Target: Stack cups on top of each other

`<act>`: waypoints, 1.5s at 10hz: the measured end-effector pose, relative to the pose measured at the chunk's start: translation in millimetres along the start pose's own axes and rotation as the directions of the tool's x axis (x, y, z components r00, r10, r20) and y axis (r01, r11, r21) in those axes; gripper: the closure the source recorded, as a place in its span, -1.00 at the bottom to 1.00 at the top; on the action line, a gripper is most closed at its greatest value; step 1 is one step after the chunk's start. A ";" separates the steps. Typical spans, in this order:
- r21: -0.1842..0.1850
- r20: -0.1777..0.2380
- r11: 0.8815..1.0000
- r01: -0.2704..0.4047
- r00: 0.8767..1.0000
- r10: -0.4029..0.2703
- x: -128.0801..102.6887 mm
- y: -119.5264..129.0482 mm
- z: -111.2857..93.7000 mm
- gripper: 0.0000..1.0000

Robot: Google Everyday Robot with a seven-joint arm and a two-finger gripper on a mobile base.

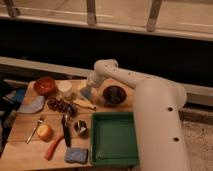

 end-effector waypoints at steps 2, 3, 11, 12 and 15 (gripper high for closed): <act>-0.005 0.011 0.999 -0.039 0.999 0.039 -4.2 -10.1 -3.2 -0.60; -0.010 0.013 0.998 -0.059 0.998 0.059 -5.1 -17.0 -4.0 -0.60; -0.031 0.004 0.997 -0.076 0.997 0.077 -0.3 -14.4 9.5 0.41; -0.028 0.006 0.997 -0.073 0.997 0.073 0.0 -14.8 9.2 0.61; -0.005 0.035 0.998 -0.070 0.997 0.070 -4.6 -5.3 -8.1 1.00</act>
